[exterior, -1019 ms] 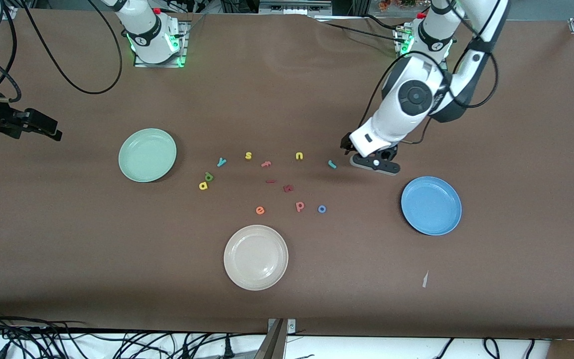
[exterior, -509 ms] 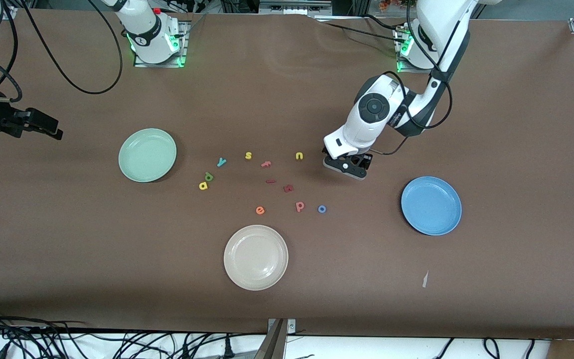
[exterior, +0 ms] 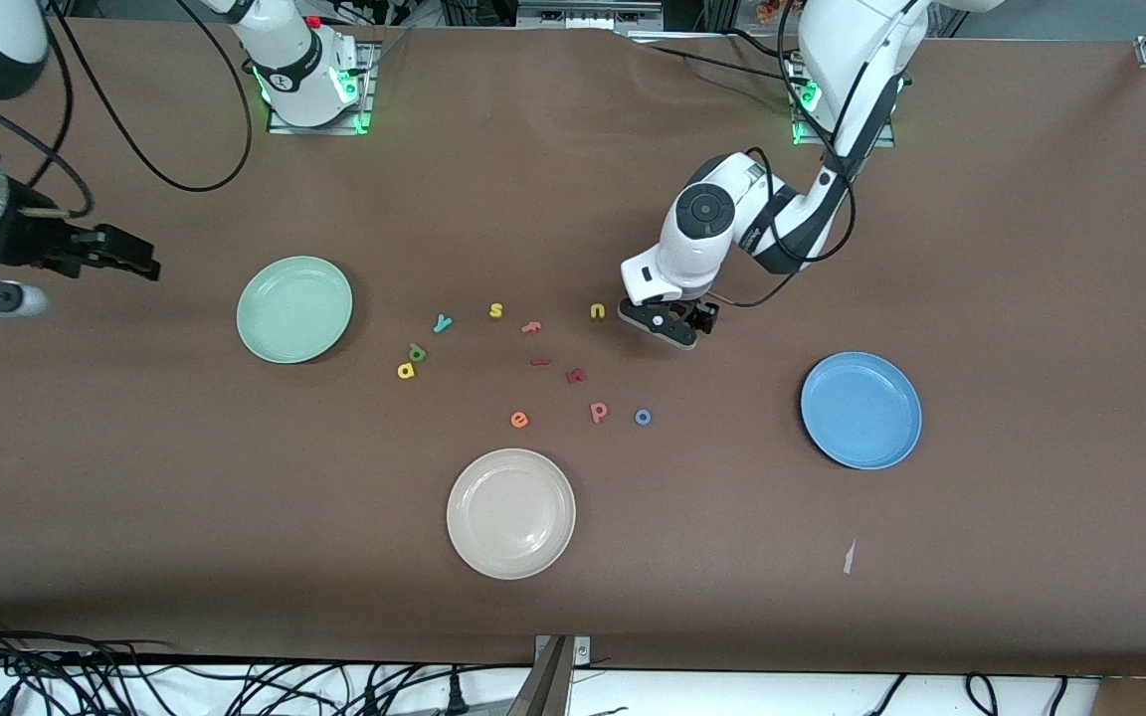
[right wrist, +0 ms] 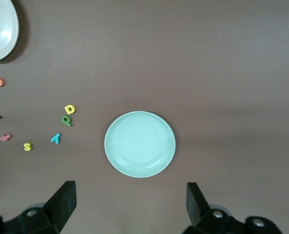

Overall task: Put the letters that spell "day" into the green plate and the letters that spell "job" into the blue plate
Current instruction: 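Lift the teal letter while the right gripper reaches the yellow letters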

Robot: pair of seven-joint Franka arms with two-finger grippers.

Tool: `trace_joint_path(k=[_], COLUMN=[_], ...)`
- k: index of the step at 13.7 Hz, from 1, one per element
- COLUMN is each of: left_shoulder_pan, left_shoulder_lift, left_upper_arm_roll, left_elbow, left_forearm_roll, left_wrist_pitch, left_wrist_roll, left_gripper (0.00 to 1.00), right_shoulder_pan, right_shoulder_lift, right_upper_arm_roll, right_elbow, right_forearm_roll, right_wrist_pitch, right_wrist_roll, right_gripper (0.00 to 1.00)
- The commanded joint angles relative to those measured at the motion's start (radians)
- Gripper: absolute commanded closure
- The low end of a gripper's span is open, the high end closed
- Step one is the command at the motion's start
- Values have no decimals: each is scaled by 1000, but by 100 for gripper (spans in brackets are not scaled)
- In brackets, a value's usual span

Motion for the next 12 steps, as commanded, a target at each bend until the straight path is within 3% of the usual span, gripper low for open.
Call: trace_joint_path(k=[1,5,9,12], left_shoulder_pan=[-24,-26,-47,-52], left_shoulder_lift=[36,44,56,61], left_upper_arm_roll=[31,44,54,57], left_elbow=[20,25,26,28], left_forearm_roll=[45,45,43,45], left_wrist_pitch=[33,33,33,33], left_wrist_roll=[-28,-28,-29,-29], left_gripper=[0,2,28,46], right_shoulder_pan=[44,133,269,312], right_shoulder_lift=[71,183,257,352], right_upper_arm_roll=[1,1,0,0], right_elbow=[3,-63,-216,-243], right_forearm_roll=[-1,-4,-68,-71], right_wrist_pitch=[39,240,516,618], right_wrist_roll=[61,207,492,702], right_gripper=[0,0,0,0])
